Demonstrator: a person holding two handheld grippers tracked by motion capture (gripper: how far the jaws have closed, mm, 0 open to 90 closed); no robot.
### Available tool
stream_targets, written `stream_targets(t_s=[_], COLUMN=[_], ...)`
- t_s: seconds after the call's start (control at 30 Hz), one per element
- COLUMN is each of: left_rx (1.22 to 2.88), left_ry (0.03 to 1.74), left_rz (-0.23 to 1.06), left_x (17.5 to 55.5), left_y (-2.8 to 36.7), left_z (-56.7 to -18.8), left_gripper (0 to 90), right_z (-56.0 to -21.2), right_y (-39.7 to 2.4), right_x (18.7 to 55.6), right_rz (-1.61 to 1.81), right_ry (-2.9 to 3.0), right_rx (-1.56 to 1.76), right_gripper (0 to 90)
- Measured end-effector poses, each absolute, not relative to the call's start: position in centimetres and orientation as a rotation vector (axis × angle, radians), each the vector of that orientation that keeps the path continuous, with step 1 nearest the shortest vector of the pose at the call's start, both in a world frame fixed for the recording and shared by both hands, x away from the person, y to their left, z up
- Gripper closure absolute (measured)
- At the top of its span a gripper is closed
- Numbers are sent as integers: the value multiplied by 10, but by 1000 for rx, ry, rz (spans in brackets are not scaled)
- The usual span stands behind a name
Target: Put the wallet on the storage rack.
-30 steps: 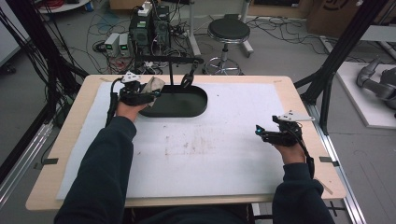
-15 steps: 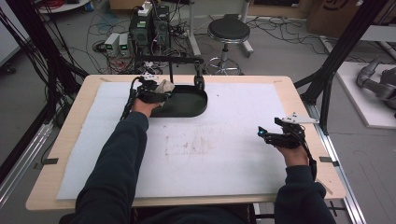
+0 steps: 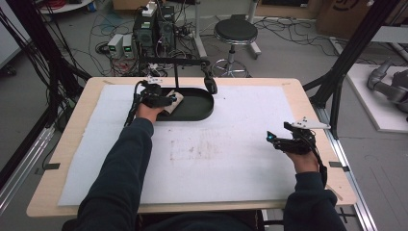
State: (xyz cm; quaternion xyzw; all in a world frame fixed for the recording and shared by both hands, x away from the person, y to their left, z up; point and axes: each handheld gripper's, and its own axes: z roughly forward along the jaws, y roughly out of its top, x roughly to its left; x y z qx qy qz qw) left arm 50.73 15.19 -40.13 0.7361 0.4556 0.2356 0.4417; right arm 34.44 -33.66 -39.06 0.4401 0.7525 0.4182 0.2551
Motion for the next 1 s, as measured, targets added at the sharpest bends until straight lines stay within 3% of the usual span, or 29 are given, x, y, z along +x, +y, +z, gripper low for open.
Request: stream_targets(t_s=[0.23, 0.37, 0.63, 1.0], left_rx=[1684, 1613, 1581, 1597], left_ry=[1084, 1036, 957, 948], left_rz=[518, 499, 556, 651], left_x=[468, 438, 382, 339], left_y=[164, 174, 197, 217], left_z=[-388, -387, -386, -396], left_gripper=[308, 246, 224, 196], right_z=[-390, -392, -395, -396], right_y=[-337, -338, -332, -331], right_x=[344, 346, 350, 351], right_rz=[1139, 1138, 1104, 1094], right_ry=[2038, 2052, 2086, 2089], right_rx=[1197, 1183, 1121, 1107], right_gripper=[200, 200, 198, 199])
